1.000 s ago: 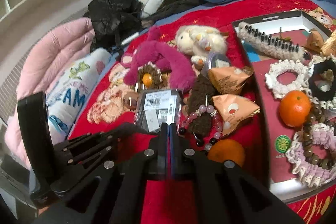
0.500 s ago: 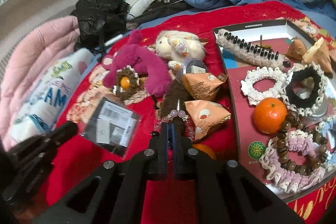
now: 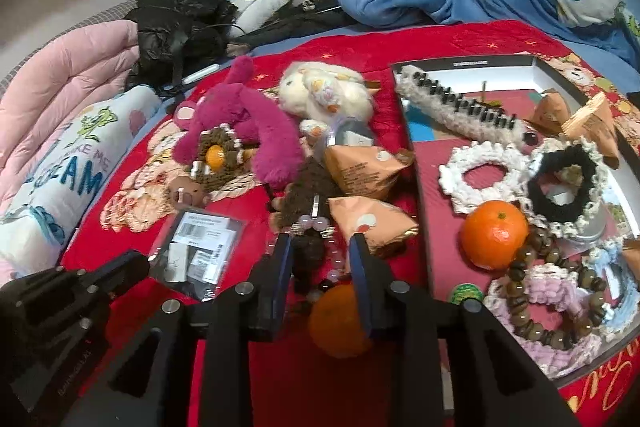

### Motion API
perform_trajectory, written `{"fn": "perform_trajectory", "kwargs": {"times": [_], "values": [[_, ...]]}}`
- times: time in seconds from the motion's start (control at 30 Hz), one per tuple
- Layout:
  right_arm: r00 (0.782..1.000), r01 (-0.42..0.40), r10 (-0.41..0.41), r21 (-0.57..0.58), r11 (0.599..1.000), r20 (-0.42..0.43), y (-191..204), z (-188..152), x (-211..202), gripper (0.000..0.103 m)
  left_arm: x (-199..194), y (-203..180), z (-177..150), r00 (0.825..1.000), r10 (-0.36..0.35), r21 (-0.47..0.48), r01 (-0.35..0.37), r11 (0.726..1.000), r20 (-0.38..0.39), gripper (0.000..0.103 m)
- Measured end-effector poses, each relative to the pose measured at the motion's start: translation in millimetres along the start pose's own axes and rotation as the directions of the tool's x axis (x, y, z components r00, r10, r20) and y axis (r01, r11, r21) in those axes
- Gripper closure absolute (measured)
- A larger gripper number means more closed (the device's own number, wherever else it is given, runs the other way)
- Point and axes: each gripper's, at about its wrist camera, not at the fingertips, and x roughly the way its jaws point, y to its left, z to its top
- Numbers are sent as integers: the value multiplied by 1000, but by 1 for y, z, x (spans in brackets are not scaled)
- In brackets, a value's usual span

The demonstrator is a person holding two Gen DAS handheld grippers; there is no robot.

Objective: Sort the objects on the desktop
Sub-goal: 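Grasp the black barcode bag with the left tool while the right tool reaches the pink bead bracelet, then grasp the pink bead bracelet with the right tool while the left tool lifts the bag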

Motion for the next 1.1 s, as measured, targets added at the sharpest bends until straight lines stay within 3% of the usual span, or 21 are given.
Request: {"fn": "perform_trajectory", "kwargs": {"times": [0.07, 0.17, 0.3, 0.4, 0.53, 0.6, 0.77, 0.87, 0.9, 0.93, 1.03, 1.07, 1.1], "values": [[1000, -22, 22, -3, 1000, -3, 3, -1, 0, 67, -1, 0, 1, 1000, -2, -2, 2, 1000, 5, 103], [1000, 5, -5, -20, 1000, -11, 7, -2, 3, 69, -1, 4, 2, 1000, -1, -15, 1, 1000, 3, 103], [999, 42, -42, -20, 999, -12, 5, -2, 6, 78, 6, 12, 0, 1000, 0, -30, -1, 1000, -22, 103], [999, 42, -43, -26, 999, -29, 4, 6, 14, 78, 15, 25, -3, 996, -70, -77, 66, 995, -61, 101], [999, -4, 3, -11, 1000, -51, 2, 8, 12, 72, 27, 25, -5, 996, -12, -44, 8, 999, -84, 75], [998, -15, 15, -3, 1000, -54, 2, 8, 11, 74, 30, 22, -5, 996, -12, -21, 10, 1000, -88, 48], [997, -19, 20, 11, 1000, -68, -3, 6, 9, 83, 42, 20, -7, 993, -17, -15, 15, 1000, -116, 29], [995, 41, -48, -75, 996, -83, 8, 4, 14, 80, 50, 22, -6, 987, -74, -38, 70, 997, -139, 16], [995, 55, -63, -94, 994, -81, 12, 3, 15, 74, 54, 21, -6, 986, -86, -41, 81, 996, -144, 13], [995, 56, -63, -97, 994, -73, 14, 2, 16, 69, 55, 20, -6, 986, -87, -37, 82, 996, -145, 12], [994, 84, -92, -120, 989, -65, 20, 1, 18, 66, 56, 16, -6, 987, -73, -23, 71, 997, -145, 15], [993, 95, -103, -123, 988, -61, 21, 0, 19, 66, 55, 16, -6, 987, -69, -22, 66, 998, -143, 27], [993, 93, -101, -119, 988, -58, 21, 0, 18, 67, 53, 16, -5, 989, -53, -28, 50, 998, -136, 46]]}}
